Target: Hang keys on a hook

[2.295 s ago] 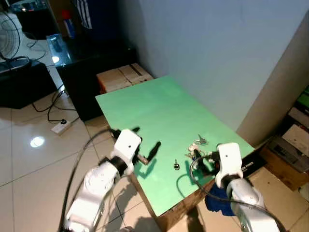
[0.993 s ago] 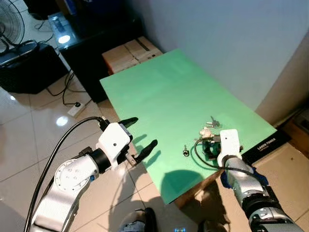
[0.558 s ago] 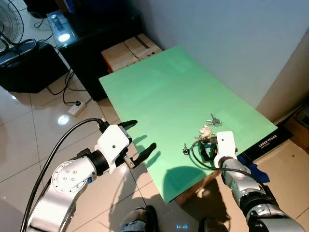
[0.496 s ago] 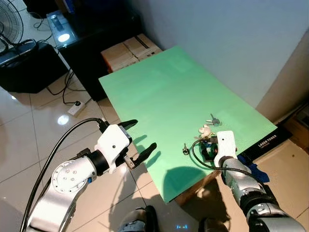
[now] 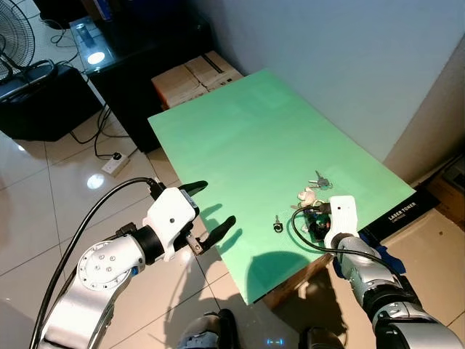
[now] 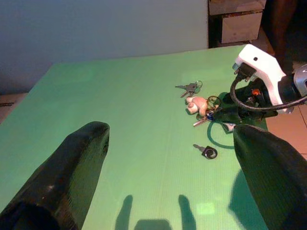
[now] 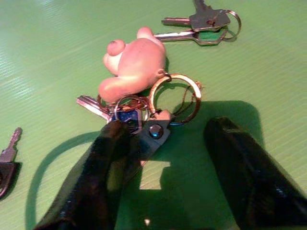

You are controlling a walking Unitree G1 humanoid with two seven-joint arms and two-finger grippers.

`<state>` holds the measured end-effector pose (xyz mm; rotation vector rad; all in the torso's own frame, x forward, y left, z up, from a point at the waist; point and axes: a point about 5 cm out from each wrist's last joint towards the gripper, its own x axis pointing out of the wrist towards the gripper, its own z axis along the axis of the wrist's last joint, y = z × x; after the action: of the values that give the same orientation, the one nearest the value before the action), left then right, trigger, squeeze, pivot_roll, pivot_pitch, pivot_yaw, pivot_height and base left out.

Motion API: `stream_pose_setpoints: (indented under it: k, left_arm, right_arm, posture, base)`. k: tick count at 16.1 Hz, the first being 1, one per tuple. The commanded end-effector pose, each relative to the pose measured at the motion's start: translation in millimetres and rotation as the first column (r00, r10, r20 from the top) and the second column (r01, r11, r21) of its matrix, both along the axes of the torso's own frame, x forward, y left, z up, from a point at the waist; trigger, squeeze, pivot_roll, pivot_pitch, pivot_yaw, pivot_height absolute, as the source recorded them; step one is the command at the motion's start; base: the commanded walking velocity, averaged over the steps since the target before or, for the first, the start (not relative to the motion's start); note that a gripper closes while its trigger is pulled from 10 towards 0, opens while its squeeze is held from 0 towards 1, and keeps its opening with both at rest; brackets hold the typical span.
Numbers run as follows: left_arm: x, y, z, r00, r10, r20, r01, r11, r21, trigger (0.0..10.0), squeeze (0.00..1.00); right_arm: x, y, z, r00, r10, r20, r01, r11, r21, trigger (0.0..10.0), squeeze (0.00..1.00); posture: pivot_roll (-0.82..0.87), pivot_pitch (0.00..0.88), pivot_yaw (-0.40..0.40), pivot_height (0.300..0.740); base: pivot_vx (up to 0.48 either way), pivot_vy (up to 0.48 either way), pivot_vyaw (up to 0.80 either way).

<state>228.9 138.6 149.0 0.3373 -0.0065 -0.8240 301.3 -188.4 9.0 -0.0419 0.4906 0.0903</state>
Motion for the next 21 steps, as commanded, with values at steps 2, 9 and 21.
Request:
stream_pose_setpoints:
  k: [2, 9, 21]
  left_arm:
    - [1.1, 1.9, 1.0, 1.0, -0.012, -0.005, 0.012, 1.0, 0.016, 10.0, 0.2]
    - [1.6, 0.8, -0.1, 1.0, -0.019, -0.013, 0.019, 1.0, 0.02, 10.0, 0.2]
    - [4.7, 0.8, 1.3, 1.0, -0.015, -0.004, 0.015, 1.0, 0.016, 10.0, 0.2]
  right_arm:
    - [-9.0, 0.3, -12.1, 0.997, -0.024, -0.076, 0.026, 0.999, 0.031, 0.0, 0.0]
    - [-6.9, -3.7, -9.8, 0.997, -0.035, -0.074, 0.038, 0.999, 0.031, 0.0, 0.0]
    - [-4.0, -3.7, -4.3, 0.998, -0.048, -0.028, 0.05, 0.997, 0.053, 0.0, 0.0]
  posture:
    - [0.14, 0.209, 0.178, 0.74]
    - [0.14, 0.208, 0.177, 0.74]
    - [0.13, 0.199, 0.179, 0.74]
  base:
    - [0.0, 0.0, 0.0]
    - [0.0, 0.0, 0.0]
    - [0.0, 0.0, 0.0]
